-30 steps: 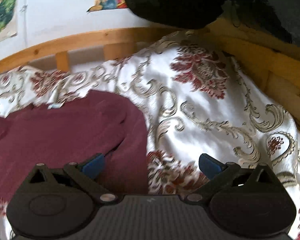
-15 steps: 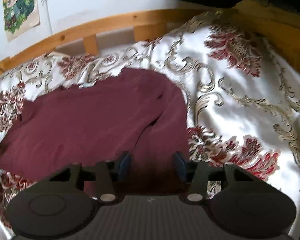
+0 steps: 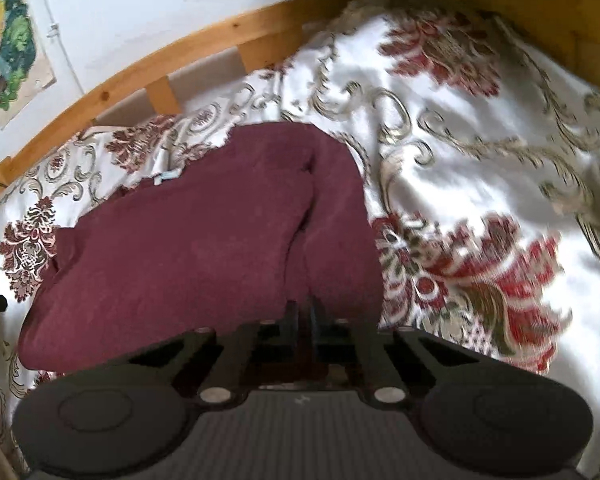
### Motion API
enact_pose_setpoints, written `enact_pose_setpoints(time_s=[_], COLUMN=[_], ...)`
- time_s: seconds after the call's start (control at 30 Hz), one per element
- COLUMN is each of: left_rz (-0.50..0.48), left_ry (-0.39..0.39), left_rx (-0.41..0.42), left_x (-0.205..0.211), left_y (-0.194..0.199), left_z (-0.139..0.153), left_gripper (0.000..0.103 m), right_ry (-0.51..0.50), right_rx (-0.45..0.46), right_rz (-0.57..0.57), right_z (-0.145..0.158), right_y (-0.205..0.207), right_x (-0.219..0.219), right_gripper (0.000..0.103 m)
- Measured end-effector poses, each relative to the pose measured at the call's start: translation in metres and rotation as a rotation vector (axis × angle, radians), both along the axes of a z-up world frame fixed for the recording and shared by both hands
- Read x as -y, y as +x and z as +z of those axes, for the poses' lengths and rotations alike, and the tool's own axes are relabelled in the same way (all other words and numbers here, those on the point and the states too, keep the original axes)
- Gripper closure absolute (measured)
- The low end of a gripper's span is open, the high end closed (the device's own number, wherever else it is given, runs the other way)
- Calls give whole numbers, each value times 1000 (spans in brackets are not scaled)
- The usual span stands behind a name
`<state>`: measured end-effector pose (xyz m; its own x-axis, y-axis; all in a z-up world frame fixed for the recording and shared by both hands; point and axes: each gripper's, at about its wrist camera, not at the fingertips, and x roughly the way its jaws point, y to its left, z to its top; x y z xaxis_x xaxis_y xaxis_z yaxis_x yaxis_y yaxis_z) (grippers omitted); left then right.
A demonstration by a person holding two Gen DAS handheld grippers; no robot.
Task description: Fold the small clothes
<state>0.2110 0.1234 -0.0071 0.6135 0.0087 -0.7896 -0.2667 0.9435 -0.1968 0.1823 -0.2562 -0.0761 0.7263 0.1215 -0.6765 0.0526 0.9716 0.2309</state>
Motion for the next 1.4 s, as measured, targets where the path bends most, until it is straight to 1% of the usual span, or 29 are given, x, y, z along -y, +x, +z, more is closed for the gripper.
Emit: enact_pose_setpoints(time_s=[0.2, 0.3, 0.33, 0.37, 0.43, 0.47, 0.53, 0.57, 0.6, 0.63, 0.67, 0.73, 0.77, 0.83, 0.93, 1.1, 1.2, 1.27, 1.3, 1.4], left_rz=[64, 66, 61, 55, 46, 43, 45, 46, 46, 45, 44, 40, 40, 40, 40, 36, 37, 29, 27, 48], left_ry=[-67, -75, -74, -72, -67, -66, -67, -68, -69, -69, -69, -69, -69, -70, -69, -73, -88, -110, -134, -195], left_rx=[-5, -26, -36, -44, -54, -55, -55, -57, -59, -61, -62, -64, -64, -65, -74, -82, -93, -76, -61, -17], left_x=[-15, -15, -14, -13, -10, -10, -10, -10, -11, -10, -10, -10, -10, -11, -10, -10, -11, -13, -17, -31], left_y=[-1, 1, 2, 3, 4, 5, 5, 4, 5, 5, 5, 5, 5, 5, 6, 9, 11, 12, 12, 17], left_z=[0, -3, -4, -6, -8, -8, -8, -8, -9, -9, -9, -9, -9, -10, -10, -11, -12, -9, -8, -5], left_gripper=[1, 1, 1, 1, 1, 1, 1, 1, 1, 1, 1, 1, 1, 1, 1, 1, 1, 1, 1, 1], right_ry=[-2, -24, -22, -21, -41, -48, -40, -41, -51, -68, -91, -123, -127, -115, -117, -159, -205, -225, -233, -267], right_rx=[-36, -30, -29, -26, -18, -12, 1, 6, 7, 7, 7, 5, 6, 8, 22, 42, 77, 107, 127, 200], right_rz=[-23, -15, -13, -12, -18, -19, -22, -25, -28, -33, -39, -47, -48, -47, -43, -27, -31, -22, -12, 50], right_z=[-6, -6, -5, -5, -4, -3, -2, -1, 0, 1, 1, 1, 1, 1, 3, 7, 12, 18, 21, 28], right_y=[-3, -5, -5, -6, -6, -7, -7, -7, -6, -6, -6, -6, -6, -6, -7, -8, -9, -11, -12, -16], right_x=[-1, -4, -5, -5, -6, -6, -6, -6, -6, -7, -8, -9, -9, -8, -9, -15, -20, -26, -30, -47], right_gripper=[97, 94, 88, 85, 71, 67, 53, 47, 35, 27, 24, 16, 14, 6, 1, 1, 0, 0, 0, 0])
